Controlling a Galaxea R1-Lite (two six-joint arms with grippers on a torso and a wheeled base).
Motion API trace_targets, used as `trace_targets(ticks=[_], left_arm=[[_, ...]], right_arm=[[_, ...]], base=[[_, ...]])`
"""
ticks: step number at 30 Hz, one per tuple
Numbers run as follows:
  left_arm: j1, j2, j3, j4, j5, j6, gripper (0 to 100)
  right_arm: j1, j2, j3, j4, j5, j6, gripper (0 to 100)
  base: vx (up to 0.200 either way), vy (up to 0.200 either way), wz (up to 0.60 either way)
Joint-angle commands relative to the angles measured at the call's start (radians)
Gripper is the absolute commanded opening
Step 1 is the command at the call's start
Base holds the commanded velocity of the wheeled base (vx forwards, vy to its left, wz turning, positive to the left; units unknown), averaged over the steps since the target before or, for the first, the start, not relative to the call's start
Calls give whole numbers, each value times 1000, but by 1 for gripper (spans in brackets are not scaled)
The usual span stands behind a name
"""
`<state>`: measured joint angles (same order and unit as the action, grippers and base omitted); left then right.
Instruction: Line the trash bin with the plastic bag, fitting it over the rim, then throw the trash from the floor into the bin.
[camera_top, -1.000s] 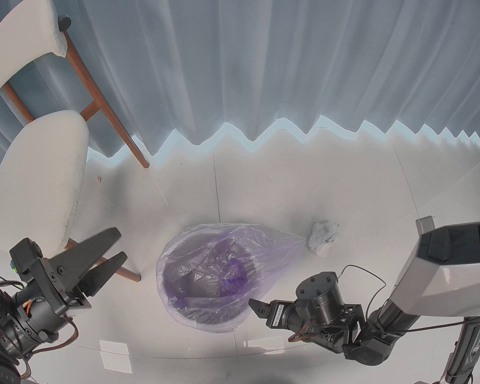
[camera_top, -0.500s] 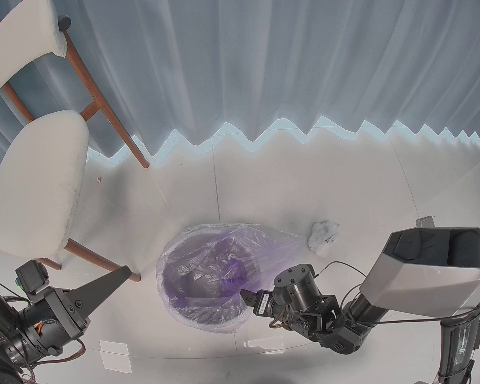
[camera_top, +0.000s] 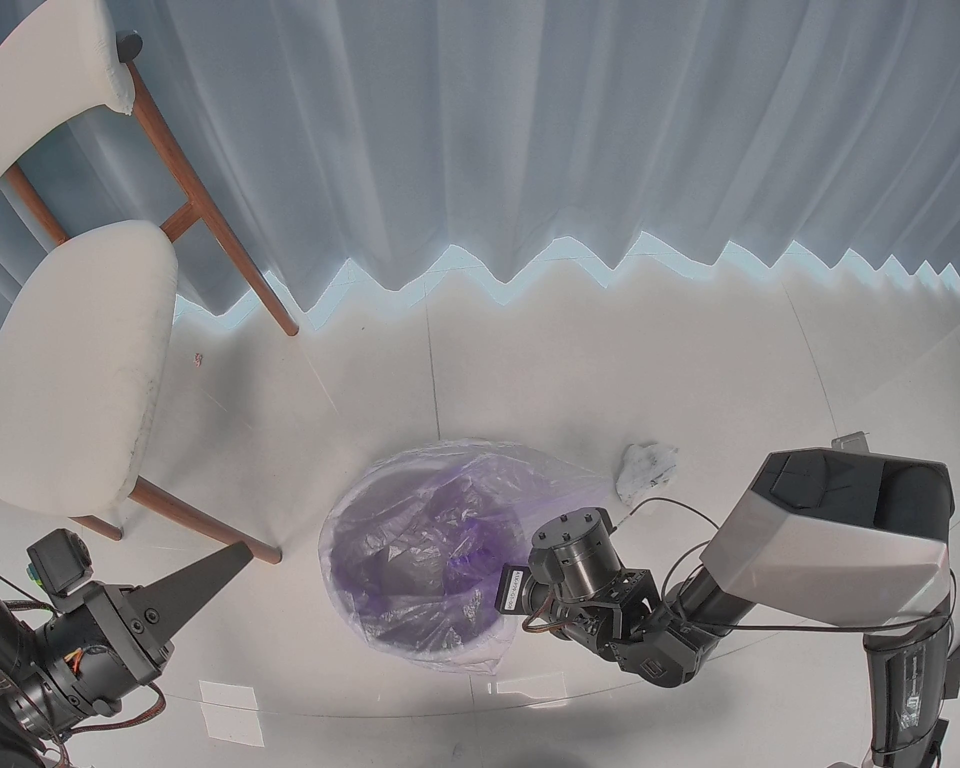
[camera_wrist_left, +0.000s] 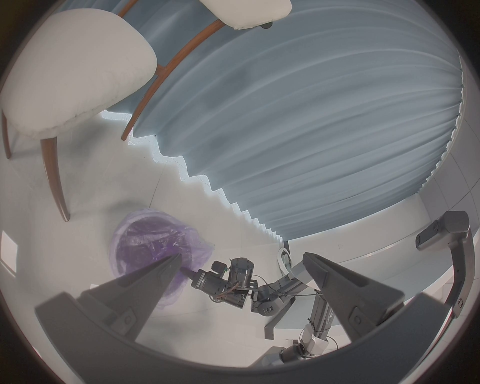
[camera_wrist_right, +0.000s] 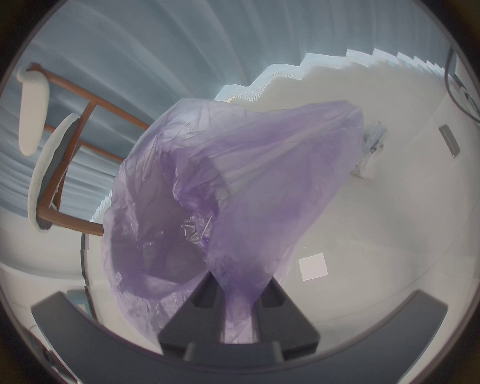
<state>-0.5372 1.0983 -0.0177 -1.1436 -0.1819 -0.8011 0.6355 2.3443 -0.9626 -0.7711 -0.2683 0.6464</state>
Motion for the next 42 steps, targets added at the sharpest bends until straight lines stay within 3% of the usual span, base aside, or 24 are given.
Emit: trace_targets(ticks=[1,6,13,17,29,30,36,42], left_arm=[[2,-2,18,8,1,0,100],[2,3,18,13,1,0,100],[2,5,18,13,1,-1,100],[2,5,18,21,2,0,100],[23,6,18,67,-18,-3,100],[51,5,18,71,-44,0,100],[60,-2,18,74,-67,3,100],[60,11,18,79,-68,5,100]], right_arm=[[0,4,-7,-2,1,-36,0],[-65,-28,-41,1,26,-175,0],[-192,-75,-59,1,170,-419,0],[-240,-74,-81,-1,218,-547,0],[-266,-56,-91,-25,219,-564,0],[-266,-52,-91,-25,219,-553,100],[-258,-100,-82,-16,216,-481,100],[-264,-155,-35,-14,216,-476,100]], base=[[0,0,0],[0,0,0],[0,0,0],[0,0,0],[0,0,0],[0,0,0],[0,0,0],[0,0,0]])
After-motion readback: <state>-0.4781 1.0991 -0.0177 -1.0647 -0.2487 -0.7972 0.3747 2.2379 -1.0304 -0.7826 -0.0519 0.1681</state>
